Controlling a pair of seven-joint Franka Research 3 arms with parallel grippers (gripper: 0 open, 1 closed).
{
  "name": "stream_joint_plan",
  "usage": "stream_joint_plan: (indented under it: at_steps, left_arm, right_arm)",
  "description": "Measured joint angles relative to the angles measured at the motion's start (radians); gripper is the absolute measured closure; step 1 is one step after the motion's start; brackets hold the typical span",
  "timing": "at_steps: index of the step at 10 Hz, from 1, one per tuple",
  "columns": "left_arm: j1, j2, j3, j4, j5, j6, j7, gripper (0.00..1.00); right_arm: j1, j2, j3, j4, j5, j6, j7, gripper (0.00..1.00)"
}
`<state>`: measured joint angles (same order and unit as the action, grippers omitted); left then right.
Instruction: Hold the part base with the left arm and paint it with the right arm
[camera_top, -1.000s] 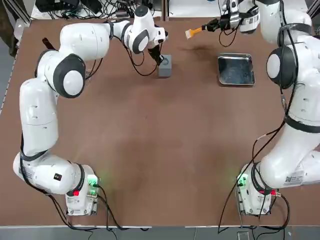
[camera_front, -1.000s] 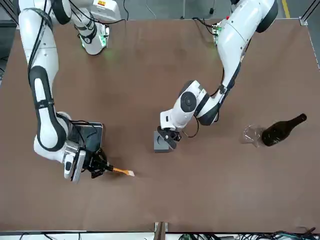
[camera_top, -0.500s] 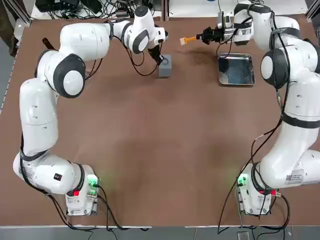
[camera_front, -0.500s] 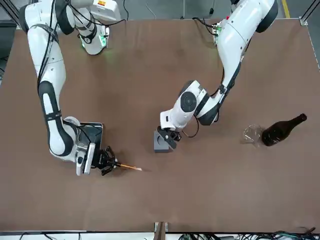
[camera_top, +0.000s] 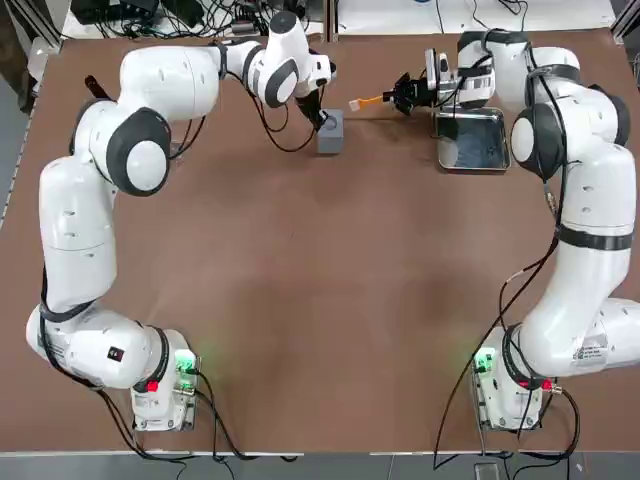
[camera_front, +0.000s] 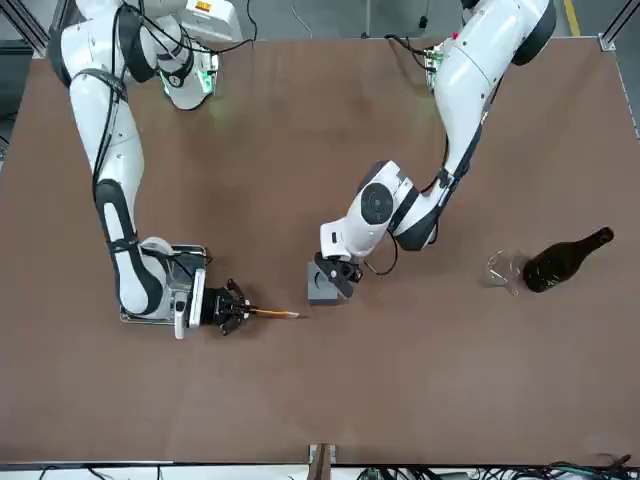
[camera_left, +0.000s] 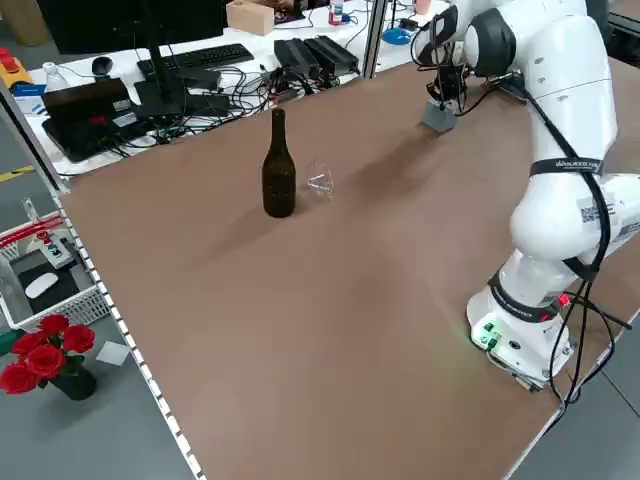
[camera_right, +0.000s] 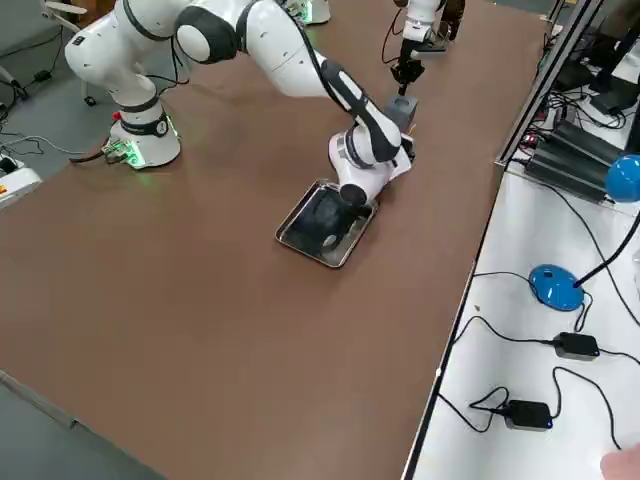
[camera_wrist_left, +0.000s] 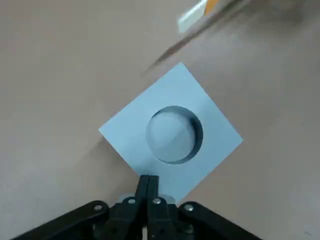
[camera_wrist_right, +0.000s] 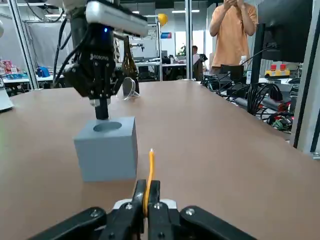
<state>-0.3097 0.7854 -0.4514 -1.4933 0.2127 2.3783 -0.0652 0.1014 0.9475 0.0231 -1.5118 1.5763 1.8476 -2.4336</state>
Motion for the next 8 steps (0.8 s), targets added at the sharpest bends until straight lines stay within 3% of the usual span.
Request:
stream_joint_plan:
  at_steps: [8]
  left_arm:
    - [0.0,0.0,0.0,0.0,0.0,0.0,0.0,0.97]
  right_arm:
    - [0.018,0.021,0.026,0.0,0.019,-0.027,-0.052,0.96]
